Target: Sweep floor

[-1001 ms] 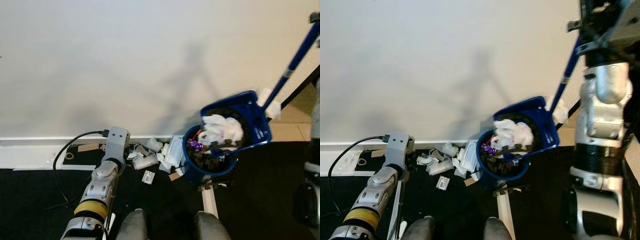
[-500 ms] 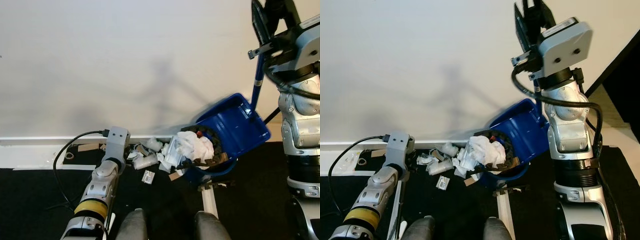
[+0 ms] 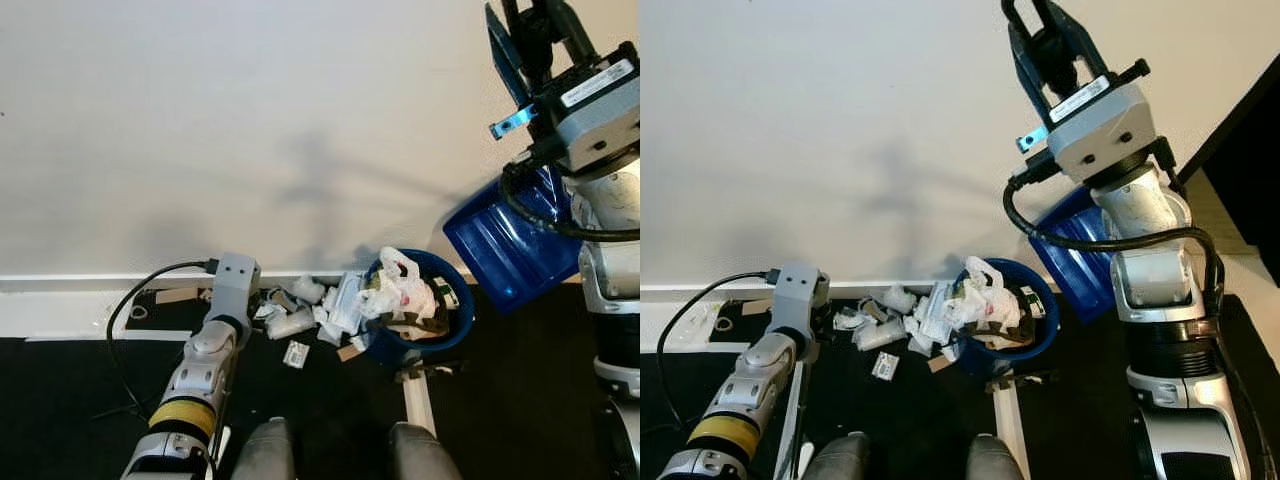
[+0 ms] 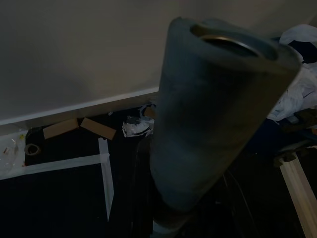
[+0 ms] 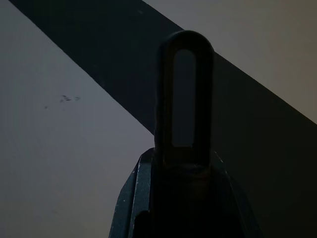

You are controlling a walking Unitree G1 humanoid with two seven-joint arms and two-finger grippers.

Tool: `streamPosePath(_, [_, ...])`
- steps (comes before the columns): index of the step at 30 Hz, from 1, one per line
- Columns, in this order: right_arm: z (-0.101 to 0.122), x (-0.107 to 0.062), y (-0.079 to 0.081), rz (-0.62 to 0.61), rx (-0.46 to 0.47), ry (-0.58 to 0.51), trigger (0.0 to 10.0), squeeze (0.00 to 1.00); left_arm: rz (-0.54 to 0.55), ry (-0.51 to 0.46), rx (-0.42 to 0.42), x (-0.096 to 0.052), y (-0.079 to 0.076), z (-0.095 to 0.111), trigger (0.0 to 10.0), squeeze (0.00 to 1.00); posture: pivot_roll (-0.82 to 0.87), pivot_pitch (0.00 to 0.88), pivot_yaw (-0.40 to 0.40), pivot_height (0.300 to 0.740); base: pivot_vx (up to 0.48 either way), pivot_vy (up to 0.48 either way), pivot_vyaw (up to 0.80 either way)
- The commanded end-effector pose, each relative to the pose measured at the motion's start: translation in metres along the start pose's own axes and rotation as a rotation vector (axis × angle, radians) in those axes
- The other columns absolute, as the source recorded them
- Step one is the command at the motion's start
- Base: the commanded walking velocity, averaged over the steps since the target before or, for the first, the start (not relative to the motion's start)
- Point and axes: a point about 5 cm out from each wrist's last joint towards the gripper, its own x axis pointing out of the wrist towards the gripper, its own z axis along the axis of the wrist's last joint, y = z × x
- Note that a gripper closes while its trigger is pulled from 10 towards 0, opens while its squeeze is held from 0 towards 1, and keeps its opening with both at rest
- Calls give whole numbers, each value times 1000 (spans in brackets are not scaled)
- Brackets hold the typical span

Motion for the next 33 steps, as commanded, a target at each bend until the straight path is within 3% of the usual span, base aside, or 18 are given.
streamPosePath(1, [17, 6, -3, 36, -55, -99, 10000, 0, -48, 54, -88, 0, -12, -15, 10000, 0, 16, 59, -51, 740, 0, 0, 0])
streamPosePath(4, [19, 14, -12, -51, 146, -101, 10000, 0, -52, 53, -87, 0, -13, -15, 10000, 0, 16, 59, -50, 740, 0, 0, 0])
streamPosePath(6, [20, 16, -15, -65, 193, -107, 10000, 0, -53, 52, -87, 1, -13, -14, 10000, 0, 20, 57, -50, 740, 0, 0, 0])
streamPosePath(13, [33, 33, -45, -157, 262, -198, 10000, 0, -50, 46, -90, 1, -12, -12, 10000, 0, 23, 59, -48, 740, 0, 0, 0])
streamPosePath(15, [36, 36, -50, -147, 251, -215, 10000, 0, -48, 44, -95, 1, -11, -12, 10000, 0, 23, 59, -48, 740, 0, 0, 0])
streamPosePath(16, [43, 41, -61, -117, 194, -238, 10000, 0, -45, 41, -106, 1, -10, -11, 10000, 0, 23, 59, -48, 740, 0, 0, 0])
streamPosePath(23, [50, 46, -88, -46, 25, -227, 10000, 0, -47, 40, -109, 2, -11, -10, 10000, 0, 23, 61, -48, 740, 0, 0, 0])
streamPosePath(25, [51, 46, -92, -37, 15, -220, 10000, 0, -48, 39, -109, 2, -12, -10, 10000, 0, 23, 61, -47, 740, 0, 0, 0])
streamPosePath(26, [51, 46, -103, -73, 17, -221, 10000, 0, -49, 39, -110, 2, -12, -10, 10000, 0, 23, 61, -47, 740, 0, 0, 0])
streamPosePath(29, [55, 46, -137, -246, 144, -255, 10000, 0, -48, 36, -111, 2, -12, -9, 10000, 0, 26, 63, -48, 740, 0, 0, 0])
streamPosePath(31, [54, 44, -155, -374, 330, -289, 10000, 0, -46, 35, -113, 2, -11, -9, 10000, 0, 27, 63, -48, 740, 0, 0, 0])
streamPosePath(32, [48, 41, -166, -455, 503, -307, 10000, 0, -44, 33, -114, 2, -9, -9, 10000, 0, 28, 63, -49, 740, 0, 0, 0])
streamPosePath(33, [48, 41, -166, -455, 503, -307, 10000, 0, -44, 33, -114, 2, -9, -9, 10000, 0, 28, 63, -49, 740, 0, 0, 0])
